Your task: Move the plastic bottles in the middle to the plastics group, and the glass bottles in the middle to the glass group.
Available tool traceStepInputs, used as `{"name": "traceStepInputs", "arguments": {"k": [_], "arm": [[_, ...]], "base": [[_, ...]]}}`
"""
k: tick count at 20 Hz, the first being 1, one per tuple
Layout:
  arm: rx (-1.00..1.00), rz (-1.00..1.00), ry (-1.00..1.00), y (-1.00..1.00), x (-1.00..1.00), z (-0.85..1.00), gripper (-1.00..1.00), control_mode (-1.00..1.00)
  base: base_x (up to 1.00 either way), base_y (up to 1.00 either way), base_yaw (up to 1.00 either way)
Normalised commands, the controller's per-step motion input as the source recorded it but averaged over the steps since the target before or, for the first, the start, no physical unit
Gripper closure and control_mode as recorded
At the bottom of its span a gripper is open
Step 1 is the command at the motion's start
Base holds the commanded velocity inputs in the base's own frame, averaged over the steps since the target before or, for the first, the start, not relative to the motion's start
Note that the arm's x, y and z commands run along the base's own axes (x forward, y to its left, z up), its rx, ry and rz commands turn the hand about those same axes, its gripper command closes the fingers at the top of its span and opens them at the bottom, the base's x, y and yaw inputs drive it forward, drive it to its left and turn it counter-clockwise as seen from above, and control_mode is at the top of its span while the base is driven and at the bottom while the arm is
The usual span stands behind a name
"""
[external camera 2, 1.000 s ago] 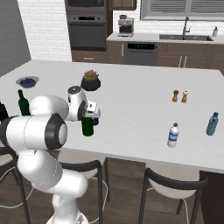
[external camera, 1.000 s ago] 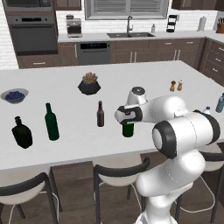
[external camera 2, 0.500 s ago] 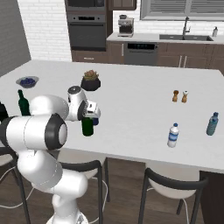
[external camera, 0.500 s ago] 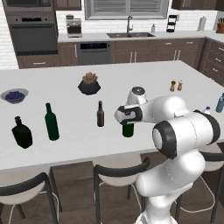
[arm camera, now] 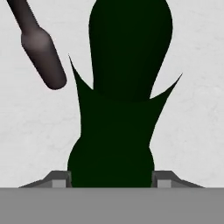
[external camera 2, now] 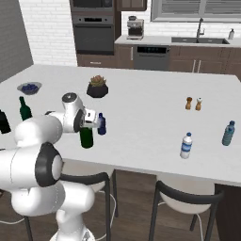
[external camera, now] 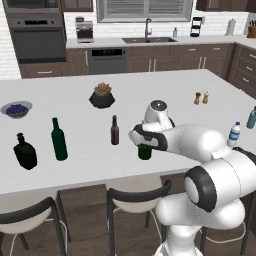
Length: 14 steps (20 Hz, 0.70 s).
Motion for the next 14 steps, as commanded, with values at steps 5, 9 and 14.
{"name": "traceStepInputs", "arguments": {"k": [5, 9, 14], "arm": [[0.0, 0.08, 0.0, 0.73, -0.02, 0.36, 1.0, -1.0], [0.0, 0.11, 0.0, 0.88, 0.0, 0.12, 1.0, -1.0], [0.0, 0.09, 0.0, 0.83, 0.02, 0.0, 1.0, -1.0]], "base": [[0.0, 0.0, 0.0], [0.0, 0.0, 0.0], [0.0, 0.0, 0.0]]}}
